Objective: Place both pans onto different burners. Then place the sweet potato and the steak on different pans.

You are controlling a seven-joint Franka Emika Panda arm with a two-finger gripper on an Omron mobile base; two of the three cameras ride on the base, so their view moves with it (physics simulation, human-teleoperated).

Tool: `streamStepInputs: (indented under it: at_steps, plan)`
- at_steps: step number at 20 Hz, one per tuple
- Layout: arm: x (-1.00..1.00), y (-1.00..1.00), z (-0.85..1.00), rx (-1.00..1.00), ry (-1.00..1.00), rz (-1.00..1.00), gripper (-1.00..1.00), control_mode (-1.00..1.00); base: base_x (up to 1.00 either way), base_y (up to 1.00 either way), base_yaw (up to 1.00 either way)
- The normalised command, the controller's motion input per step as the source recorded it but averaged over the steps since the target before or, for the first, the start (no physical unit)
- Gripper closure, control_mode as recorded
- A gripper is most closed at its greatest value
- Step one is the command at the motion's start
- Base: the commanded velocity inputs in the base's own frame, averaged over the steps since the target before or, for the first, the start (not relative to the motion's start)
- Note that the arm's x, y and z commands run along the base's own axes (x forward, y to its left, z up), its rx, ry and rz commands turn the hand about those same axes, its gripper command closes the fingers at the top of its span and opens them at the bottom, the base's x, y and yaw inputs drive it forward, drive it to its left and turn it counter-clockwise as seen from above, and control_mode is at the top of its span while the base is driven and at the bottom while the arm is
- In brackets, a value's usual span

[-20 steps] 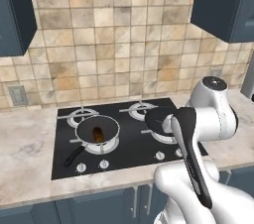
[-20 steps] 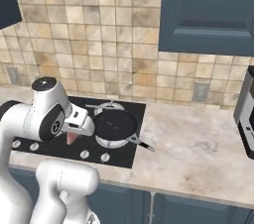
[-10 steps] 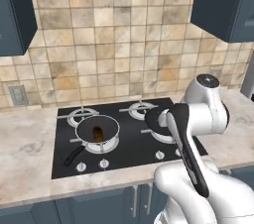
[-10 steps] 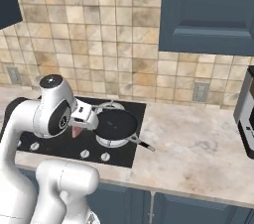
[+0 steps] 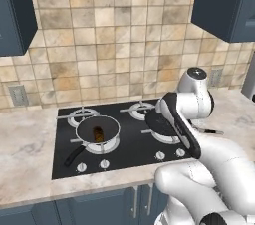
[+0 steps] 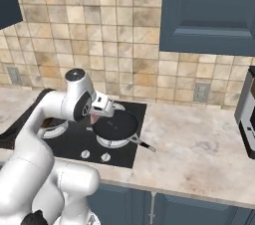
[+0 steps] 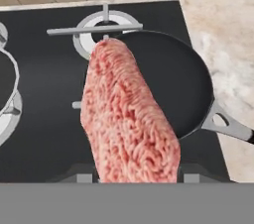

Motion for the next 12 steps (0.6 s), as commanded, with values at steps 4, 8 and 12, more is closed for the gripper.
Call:
streamStepInputs:
  at_steps: [4, 8, 12]
  plan:
    - [0.65, -0.31, -0.33, 0.0, 0.0, -0.04, 1.0, -1.0, 0.0, 0.0, 0.0]
    - [0.39, -0.22, -0.43, 0.0, 0.0, -0.01, 1.0, -1.0, 0.0, 0.0, 0.0]
    - [0.24, -0.1, -0.47, 0.0, 0.0, -0.01, 1.0, -1.0, 0.0, 0.0, 0.0]
